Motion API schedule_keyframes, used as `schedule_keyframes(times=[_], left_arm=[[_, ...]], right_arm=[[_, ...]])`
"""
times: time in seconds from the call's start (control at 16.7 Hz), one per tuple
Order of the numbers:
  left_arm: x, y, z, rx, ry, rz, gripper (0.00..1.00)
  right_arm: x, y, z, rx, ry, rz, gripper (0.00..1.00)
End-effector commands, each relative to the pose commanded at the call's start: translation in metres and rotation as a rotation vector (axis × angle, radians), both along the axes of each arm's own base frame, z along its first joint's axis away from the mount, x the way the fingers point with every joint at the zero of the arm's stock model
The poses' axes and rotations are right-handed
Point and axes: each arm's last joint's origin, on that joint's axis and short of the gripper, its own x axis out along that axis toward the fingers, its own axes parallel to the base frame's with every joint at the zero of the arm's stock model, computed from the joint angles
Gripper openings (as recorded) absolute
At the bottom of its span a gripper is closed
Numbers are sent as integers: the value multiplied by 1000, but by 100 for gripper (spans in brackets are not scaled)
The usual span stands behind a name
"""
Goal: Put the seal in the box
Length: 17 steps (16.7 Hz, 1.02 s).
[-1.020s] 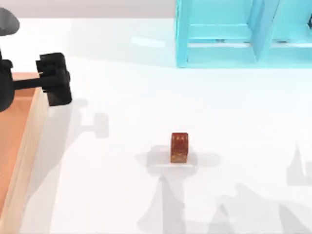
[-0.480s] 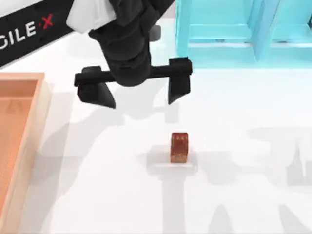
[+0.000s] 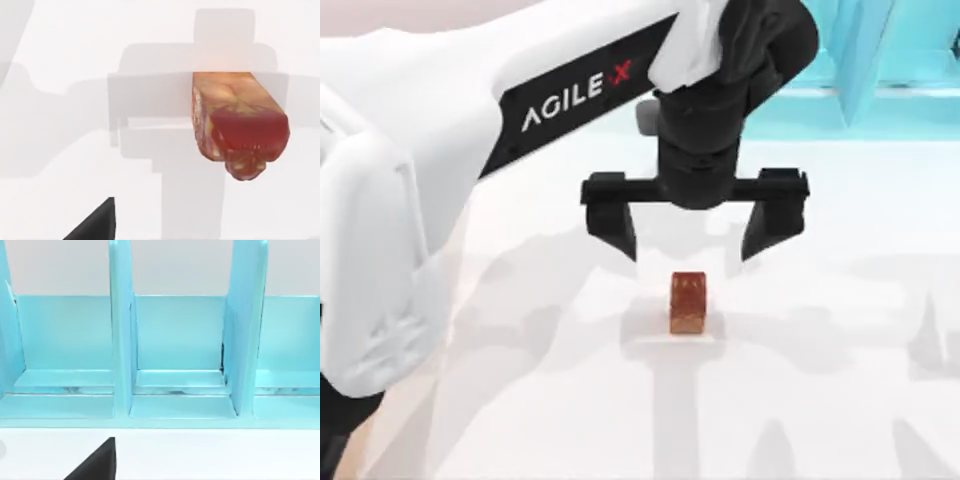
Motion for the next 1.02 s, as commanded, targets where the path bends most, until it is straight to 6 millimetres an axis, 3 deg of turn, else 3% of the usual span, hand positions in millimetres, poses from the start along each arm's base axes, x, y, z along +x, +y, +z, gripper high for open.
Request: schedule_keyframes(times=[0.42,0.84,1.02], left_arm=[[1,-1,-6,2,2,1,100],[2,-3,-84,-3,-4,0,100],[0,-2,-101,3,2,0,100]], right_arm=[[0,0,0,0,0,0,100],[0,0,0,0,0,0,100],[0,0,0,0,0,0,100]])
